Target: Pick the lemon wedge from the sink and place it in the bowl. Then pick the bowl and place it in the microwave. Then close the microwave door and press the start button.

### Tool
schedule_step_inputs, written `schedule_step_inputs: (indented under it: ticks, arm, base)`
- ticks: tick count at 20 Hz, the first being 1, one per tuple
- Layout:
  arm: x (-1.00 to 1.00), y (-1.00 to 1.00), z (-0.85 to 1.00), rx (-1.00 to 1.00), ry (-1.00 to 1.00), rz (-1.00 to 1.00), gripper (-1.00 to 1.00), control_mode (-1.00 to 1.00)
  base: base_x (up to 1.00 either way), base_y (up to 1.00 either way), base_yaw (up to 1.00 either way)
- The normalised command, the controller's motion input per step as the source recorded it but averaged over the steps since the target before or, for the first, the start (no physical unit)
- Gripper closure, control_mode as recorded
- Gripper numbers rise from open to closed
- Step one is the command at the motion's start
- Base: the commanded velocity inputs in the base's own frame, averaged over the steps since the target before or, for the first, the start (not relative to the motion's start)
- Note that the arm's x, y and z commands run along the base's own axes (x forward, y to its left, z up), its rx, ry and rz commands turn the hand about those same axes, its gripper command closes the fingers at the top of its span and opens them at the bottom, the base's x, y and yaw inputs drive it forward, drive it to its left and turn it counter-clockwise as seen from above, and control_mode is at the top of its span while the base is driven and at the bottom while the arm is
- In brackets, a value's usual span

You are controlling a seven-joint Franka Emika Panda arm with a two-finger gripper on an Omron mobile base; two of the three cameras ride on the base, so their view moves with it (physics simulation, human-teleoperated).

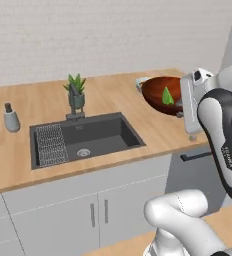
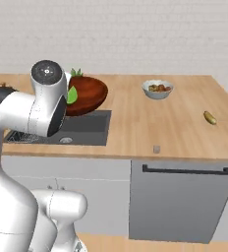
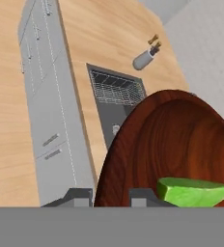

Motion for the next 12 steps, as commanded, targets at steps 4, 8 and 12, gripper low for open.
schedule_step_inputs:
  ticks: [4,8,12]
  arm:
    - [0.00,0.00,0.00,0.00,0.00,0.00,1.00,1.00]
    - [0.00,0.00,0.00,0.00,0.00,0.00,1.00,1.00]
    - [0.00,0.00,0.00,0.00,0.00,0.00,1.00,1.00]
  base:
    - [0.00,0.05,-0.69]
    - [0.00,0.20,-0.78]
    - [0.00,0.02,-0.86]
